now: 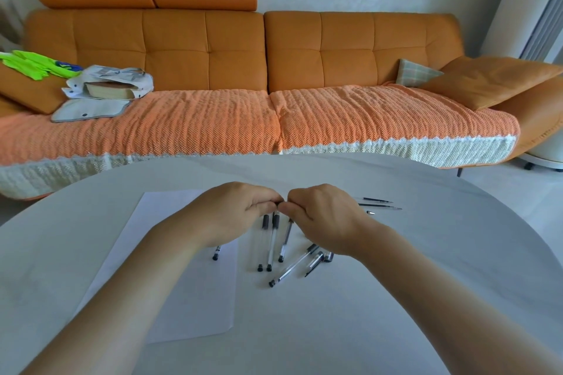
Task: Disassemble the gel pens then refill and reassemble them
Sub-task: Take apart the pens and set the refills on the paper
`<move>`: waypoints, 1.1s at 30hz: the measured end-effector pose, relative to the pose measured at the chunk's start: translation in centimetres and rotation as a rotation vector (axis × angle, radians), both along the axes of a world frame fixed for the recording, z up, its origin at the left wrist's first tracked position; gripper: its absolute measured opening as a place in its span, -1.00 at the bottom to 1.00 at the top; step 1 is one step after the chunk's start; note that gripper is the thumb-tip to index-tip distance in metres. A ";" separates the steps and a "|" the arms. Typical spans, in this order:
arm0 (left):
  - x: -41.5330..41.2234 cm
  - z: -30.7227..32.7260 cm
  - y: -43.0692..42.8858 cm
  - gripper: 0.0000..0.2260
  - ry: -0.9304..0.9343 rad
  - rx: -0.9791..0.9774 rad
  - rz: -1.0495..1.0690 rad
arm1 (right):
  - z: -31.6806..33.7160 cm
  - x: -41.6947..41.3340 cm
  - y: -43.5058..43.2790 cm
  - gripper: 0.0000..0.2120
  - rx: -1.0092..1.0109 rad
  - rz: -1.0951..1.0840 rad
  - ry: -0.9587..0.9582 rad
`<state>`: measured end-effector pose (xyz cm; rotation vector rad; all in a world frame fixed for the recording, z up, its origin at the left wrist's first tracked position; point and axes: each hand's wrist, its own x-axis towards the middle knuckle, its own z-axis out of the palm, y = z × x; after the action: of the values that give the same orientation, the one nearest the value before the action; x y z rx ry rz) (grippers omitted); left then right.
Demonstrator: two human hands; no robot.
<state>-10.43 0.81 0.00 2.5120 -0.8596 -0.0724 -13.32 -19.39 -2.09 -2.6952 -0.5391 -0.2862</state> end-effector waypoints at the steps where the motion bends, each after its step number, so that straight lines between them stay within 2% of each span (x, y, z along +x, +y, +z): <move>1: -0.1 -0.1 0.0 -0.84 -0.032 0.029 0.006 | 0.0 -0.1 -0.2 -0.63 -0.004 0.017 0.032; 4: -0.2 -0.6 -0.2 -0.82 -0.220 0.143 0.047 | -0.4 -0.1 -1.1 -0.71 -0.041 0.007 0.110; 6: 0.0 -1.2 0.2 -0.81 -0.260 0.165 0.090 | -0.9 0.0 -2.0 -0.72 -0.083 -0.031 0.128; 12: 0.0 -2.4 0.4 -0.83 -0.236 0.138 0.125 | -1.9 -0.3 -3.5 -0.79 -0.209 -0.027 0.190; 22: -0.2 -3.4 -0.9 -0.91 -0.114 0.079 0.114 | -2.4 0.2 -3.8 -0.68 -0.067 -0.043 0.253; 25: -0.1 -3.7 -1.0 -0.92 -0.098 0.042 0.101 | -2.4 0.4 -3.6 -0.62 0.018 -0.049 0.218; 27: 0.0 -3.8 -1.2 -0.93 -0.123 0.030 0.068 | -2.4 0.4 -3.2 -0.66 0.051 -0.036 0.182; 29: 0.0 -3.8 -1.5 -0.92 -0.168 0.044 0.040 | -2.2 0.4 -2.9 -0.73 0.001 -0.005 0.155; 33: 0.0 -3.6 -1.8 -0.83 -0.206 0.088 0.030 | -1.9 0.2 -2.4 -0.73 -0.130 0.020 0.093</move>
<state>-10.41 -0.97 -3.60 2.6483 -0.9159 0.1645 -13.09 -21.82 -3.97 -2.8101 -0.5747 -0.1240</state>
